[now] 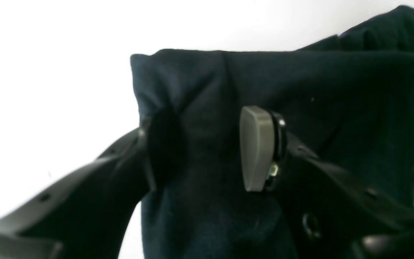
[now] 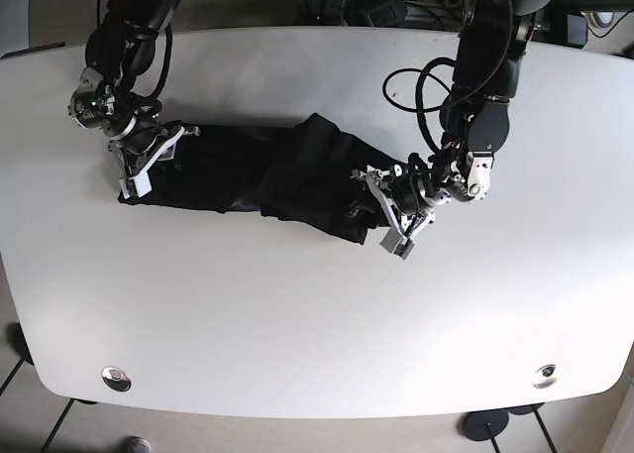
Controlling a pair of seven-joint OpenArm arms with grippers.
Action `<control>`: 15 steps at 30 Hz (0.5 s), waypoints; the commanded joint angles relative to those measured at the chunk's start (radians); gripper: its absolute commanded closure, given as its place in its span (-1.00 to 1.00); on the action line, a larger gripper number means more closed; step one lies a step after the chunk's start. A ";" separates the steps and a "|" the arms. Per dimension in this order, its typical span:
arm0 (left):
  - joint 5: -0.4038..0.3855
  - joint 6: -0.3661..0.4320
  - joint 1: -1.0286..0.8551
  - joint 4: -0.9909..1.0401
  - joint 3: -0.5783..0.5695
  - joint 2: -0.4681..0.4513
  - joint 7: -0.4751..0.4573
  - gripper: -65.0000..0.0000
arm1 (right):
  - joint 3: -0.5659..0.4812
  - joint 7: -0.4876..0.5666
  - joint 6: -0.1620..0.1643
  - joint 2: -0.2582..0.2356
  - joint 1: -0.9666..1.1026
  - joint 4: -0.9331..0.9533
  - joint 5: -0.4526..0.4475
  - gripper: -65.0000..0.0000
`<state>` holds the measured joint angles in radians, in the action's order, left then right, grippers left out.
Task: Fold the T-shirt properly
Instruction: 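Pull the folded strip end back with the left gripper to straighten it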
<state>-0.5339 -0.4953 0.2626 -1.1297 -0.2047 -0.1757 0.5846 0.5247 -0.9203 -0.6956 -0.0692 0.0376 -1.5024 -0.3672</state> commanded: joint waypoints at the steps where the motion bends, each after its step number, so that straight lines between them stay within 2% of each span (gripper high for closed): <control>1: 0.027 0.014 -0.021 0.009 0.060 -0.012 0.035 0.12 | 0.001 0.010 -0.003 -0.007 -0.014 -0.017 -0.016 0.57; 4: 0.024 0.036 -0.078 -0.023 0.130 -0.060 0.035 0.12 | 0.001 0.010 -0.003 -0.007 -0.014 -0.019 -0.016 0.57; 11: 0.028 0.045 -0.187 -0.143 0.294 -0.068 0.056 0.12 | 0.001 0.010 -0.003 -0.007 -0.014 -0.022 -0.017 0.57; 15: 0.022 0.042 -0.204 -0.269 0.360 -0.061 0.123 0.12 | 0.001 0.010 -0.003 -0.010 -0.012 -0.080 -0.115 0.56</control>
<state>-0.4919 -0.4454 0.0429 -1.3788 0.1547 -0.2314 0.7296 0.5240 -0.9352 -0.6960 -0.0647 0.0414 -1.5585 -0.4702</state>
